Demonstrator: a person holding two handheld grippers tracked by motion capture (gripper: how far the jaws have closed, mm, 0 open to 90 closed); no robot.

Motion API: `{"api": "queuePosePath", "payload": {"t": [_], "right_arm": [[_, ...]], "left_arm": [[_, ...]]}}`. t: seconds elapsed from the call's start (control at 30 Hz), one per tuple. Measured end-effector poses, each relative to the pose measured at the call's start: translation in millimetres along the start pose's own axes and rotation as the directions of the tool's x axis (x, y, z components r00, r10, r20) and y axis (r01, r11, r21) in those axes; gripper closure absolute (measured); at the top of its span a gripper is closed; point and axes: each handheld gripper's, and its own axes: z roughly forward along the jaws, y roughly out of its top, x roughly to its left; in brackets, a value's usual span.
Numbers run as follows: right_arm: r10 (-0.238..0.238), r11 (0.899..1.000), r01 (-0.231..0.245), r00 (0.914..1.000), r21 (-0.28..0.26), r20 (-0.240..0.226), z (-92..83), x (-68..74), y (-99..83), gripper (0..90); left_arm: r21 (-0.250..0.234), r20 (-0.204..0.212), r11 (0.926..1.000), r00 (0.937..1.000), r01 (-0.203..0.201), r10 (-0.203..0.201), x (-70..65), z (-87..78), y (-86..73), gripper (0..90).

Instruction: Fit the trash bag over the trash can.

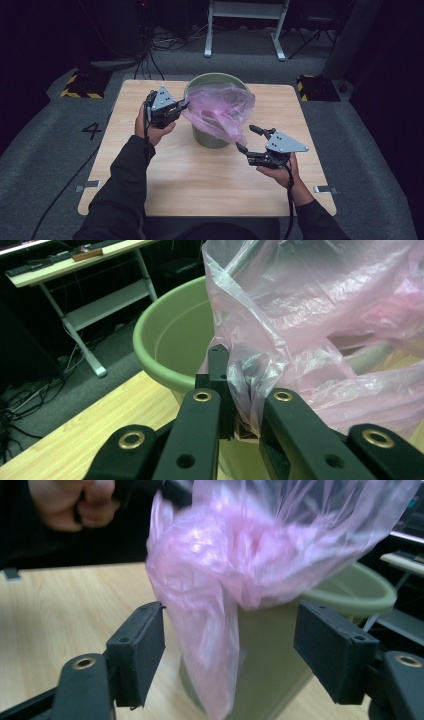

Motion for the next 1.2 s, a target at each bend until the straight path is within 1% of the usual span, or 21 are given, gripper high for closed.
{"api": "queuePosePath", "payload": {"t": [0.07, 0.13, 0.2, 0.27, 0.33, 0.37, 0.4, 0.47, 0.57, 0.63, 0.67, 0.73, 0.83, 0.87, 0.9, 0.93, 1.0, 1.07, 1.13, 1.17, 1.2], "right_arm": [[0.004, 1.000, -0.004, 1.0000, -0.011, 0.002, 2.4, 0.9, 6.2, 28.3], [0.001, 1.000, 0.000, 0.9998, -0.025, 0.020, 5.3, 3.0, 11.5, 31.3], [-0.008, 1.000, 0.008, 0.9996, -0.020, 0.028, 8.6, 3.2, 15.2, 54.1], [-0.028, 1.000, 0.028, 0.9984, -0.012, 0.050, 11.1, 2.5, 17.5, 70.4], [-0.026, 1.000, 0.027, 0.9981, -0.011, 0.056, 12.0, -0.6, 16.7, 81.6], [-0.016, 1.000, 0.017, 0.9978, -0.003, 0.065, 13.0, -3.2, 15.6, 85.4], [0.006, 1.000, -0.006, 0.9980, -0.001, 0.062, 13.7, -7.5, 13.8, 88.7], [0.037, 0.999, -0.037, 0.9966, -0.001, 0.074, 14.1, -13.6, 11.4, 90.0], [0.091, 0.996, -0.090, 0.9914, -0.006, 0.094, 14.7, -24.4, 8.6, 90.0], [0.100, 0.995, -0.100, 0.9870, -0.006, 0.125, 15.1, -30.9, 8.2, 90.0], [0.111, 0.994, -0.111, 0.9828, -0.003, 0.148, 15.3, -36.5, 7.9, 90.0], [0.137, 0.990, -0.139, 0.9765, 0.000, 0.167, 15.6, -44.2, 6.9, 90.0], [0.154, 0.987, -0.161, 0.9667, 0.018, 0.205, 17.0, -55.9, 4.6, 90.0], [0.158, 0.986, -0.167, 0.9650, 0.023, 0.209, 17.5, -58.6, 3.8, 90.0], [0.165, 0.984, -0.176, 0.9591, 0.028, 0.230, 18.5, -63.4, 1.5, 90.0], [0.171, 0.983, -0.183, 0.9575, 0.031, 0.233, 19.1, -65.8, 0.0, 90.0], [0.203, 0.976, -0.216, 0.9547, 0.038, 0.218, 21.4, -70.7, -4.0, 90.0], [0.212, 0.972, -0.228, 0.9554, 0.057, 0.205, 25.5, -73.4, -7.5, 90.0], [0.216, 0.970, -0.234, 0.9552, 0.068, 0.202, 28.1, -75.4, -9.5, 90.0], [0.217, 0.969, -0.237, 0.9545, 0.076, 0.204, 28.6, -76.7, -10.2, 90.0], [0.230, 0.966, -0.248, 0.9519, 0.072, 0.203, 28.4, -78.0, -10.7, 90.0]], "left_arm": [[-0.001, 0.000, 1.0000, 1.0000, 0.003, -0.003, 0.8, -0.1, -1.1, 88.4], [-0.003, -0.007, 1.0000, 1.0000, 0.004, -0.004, 1.7, -0.1, -2.4, 88.8], [-0.001, -0.006, 0.9999, 0.9999, 0.010, -0.010, 3.6, 0.4, -3.9, 88.8], [0.002, -0.004, 0.9999, 0.9999, 0.014, -0.014, 5.6, 0.5, -5.6, 88.9], [-0.002, 0.010, 0.9994, 0.9994, 0.034, -0.034, 9.5, 1.0, -8.8, 88.8], [-0.002, 0.014, 0.9989, 0.9988, 0.048, -0.048, 12.0, 1.7, -10.9, 88.9], [-0.003, 0.015, 0.9986, 0.9985, 0.053, -0.053, 13.5, 2.1, -12.2, 88.9], [-0.005, 0.017, 0.9973, 0.9972, 0.073, -0.073, 16.4, 3.4, -15.8, 88.9], [-0.003, 0.017, 0.9958, 0.9957, 0.091, -0.091, 21.4, 6.2, -21.1, 88.9], [0.001, 0.003, 0.9953, 0.9953, 0.096, -0.096, 24.8, 7.0, -24.0, 88.9], [-0.002, 0.001, 0.9944, 0.9944, 0.106, -0.106, 26.3, 7.0, -25.2, 88.9], [0.004, -0.001, 0.9927, 0.9927, 0.121, -0.121, 31.4, 7.9, -29.5, 88.9], [0.026, -0.007, 0.9918, 0.9922, 0.125, -0.125, 34.4, 10.8, -35.4, 88.9], [0.034, -0.016, 0.9916, 0.9921, 0.125, -0.124, 36.1, 12.2, -39.5, 88.8], [0.039, -0.011, 0.9907, 0.9915, 0.130, -0.130, 37.1, 12.9, -41.7, 88.7], [0.041, -0.007, 0.9893, 0.9901, 0.140, -0.140, 38.4, 14.2, -44.8, 88.4], [0.058, -0.001, 0.9876, 0.9892, 0.146, -0.146, 39.9, 16.4, -48.8, 86.8], [0.063, 0.008, 0.9859, 0.9878, 0.155, -0.156, 39.5, 18.7, -50.4, 86.0], [0.066, 0.014, 0.9861, 0.9880, 0.153, -0.154, 38.6, 19.7, -50.0, 79.4], [0.059, 0.011, 0.9849, 0.9864, 0.163, -0.164, 38.0, 19.2, -49.3, 69.3], [0.051, 0.020, 0.9838, 0.9847, 0.172, -0.173, 38.0, 17.6, -48.6, 59.8]]}}
